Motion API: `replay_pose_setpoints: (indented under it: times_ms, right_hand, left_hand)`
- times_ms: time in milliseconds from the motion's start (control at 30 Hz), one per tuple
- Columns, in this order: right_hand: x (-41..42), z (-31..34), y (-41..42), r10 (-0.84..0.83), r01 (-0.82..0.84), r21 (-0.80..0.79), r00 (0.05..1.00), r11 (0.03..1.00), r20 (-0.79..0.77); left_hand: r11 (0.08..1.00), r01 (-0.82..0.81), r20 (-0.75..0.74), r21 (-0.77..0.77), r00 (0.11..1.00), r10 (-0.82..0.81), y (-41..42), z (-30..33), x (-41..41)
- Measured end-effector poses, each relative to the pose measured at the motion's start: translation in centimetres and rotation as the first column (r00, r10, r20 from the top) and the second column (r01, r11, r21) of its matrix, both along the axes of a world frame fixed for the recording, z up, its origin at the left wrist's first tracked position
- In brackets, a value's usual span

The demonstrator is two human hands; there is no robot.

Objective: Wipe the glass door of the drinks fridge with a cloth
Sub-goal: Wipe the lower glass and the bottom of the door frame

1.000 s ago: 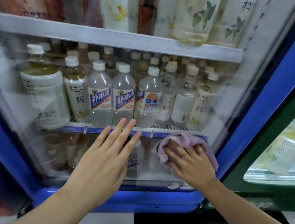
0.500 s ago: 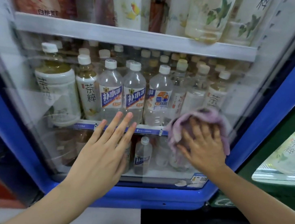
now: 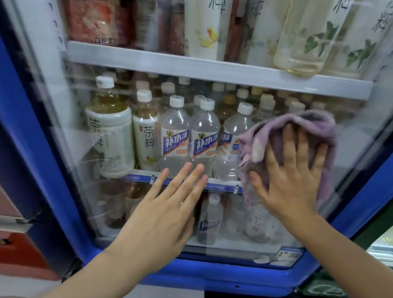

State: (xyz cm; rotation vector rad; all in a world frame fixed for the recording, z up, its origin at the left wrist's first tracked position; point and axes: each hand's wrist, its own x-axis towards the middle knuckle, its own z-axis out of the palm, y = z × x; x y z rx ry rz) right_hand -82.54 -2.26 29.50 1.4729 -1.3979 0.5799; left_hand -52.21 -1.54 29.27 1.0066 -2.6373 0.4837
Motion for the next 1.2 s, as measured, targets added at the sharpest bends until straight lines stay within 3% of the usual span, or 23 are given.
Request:
replay_pose_setpoints:
  times_ms: [167, 300, 367, 467, 567, 667, 767, 867, 1000, 1200]
  right_hand:
    - [0.7, -10.1, 1.6, 0.209, -0.11, 0.312, 0.93, 0.944, -0.304]
    - [1.3, -9.7, 1.5, 0.233, -0.1, 0.344, 0.899, 0.934, -0.371]
    - [2.3, -6.5, 0.5, 0.209, -0.119, 0.275, 0.922, 0.954, -0.327]
    - [6.0, -1.0, -2.0, 0.109, -0.099, 0.077, 0.986, 0.992, -0.127]
    - [8.4, 0.4, -3.3, 0.096, -0.096, -0.012, 0.995, 0.995, -0.029]
    - [9.0, -2.8, -3.1, 0.13, -0.124, 0.074, 0.989, 0.99, -0.077]
    - [9.0, -8.3, -2.1, 0.268, -0.185, 0.295, 0.925, 0.937, -0.269]
    - [8.4, -11.4, -1.2, 0.268, -0.111, 0.386, 0.886, 0.916, -0.38]
    - [9.0, -8.7, -1.8, 0.258, -0.144, 0.315, 0.898, 0.938, -0.356]
    - [12.6, 0.5, -4.6, 0.142, -0.141, 0.036, 0.988, 0.989, -0.058]
  left_hand:
    - [1.0, 0.002, -0.014, 0.017, 1.0, -0.002, -0.2, 0.2, 2.0]
    - [0.999, -0.042, -0.001, 0.03, 0.999, 0.042, -0.3, 0.1, 4.0]
    - [0.997, -0.062, 0.005, 0.039, 0.998, 0.062, -0.4, 0.4, 4.9]
    - [0.994, -0.1, -0.011, 0.052, 0.995, 0.101, -0.7, 0.6, 6.0]
    - [0.987, -0.143, -0.057, 0.068, 0.988, 0.147, -1.0, 0.8, 7.2]
    - [0.983, -0.168, -0.087, 0.075, 0.981, 0.175, -1.7, 0.8, 8.2]
    - [0.98, -0.187, -0.112, 0.073, 0.975, 0.194, -2.5, 0.8, 8.9]
    - [0.981, -0.179, -0.12, 0.077, 0.975, 0.187, -2.9, 0.5, 8.8]
    - [0.983, -0.179, -0.112, 0.052, 0.977, 0.184, -3.5, 0.0, 9.2]
    - [0.987, -0.162, -0.103, -0.007, 0.982, 0.161, -3.8, -0.1, 10.0]
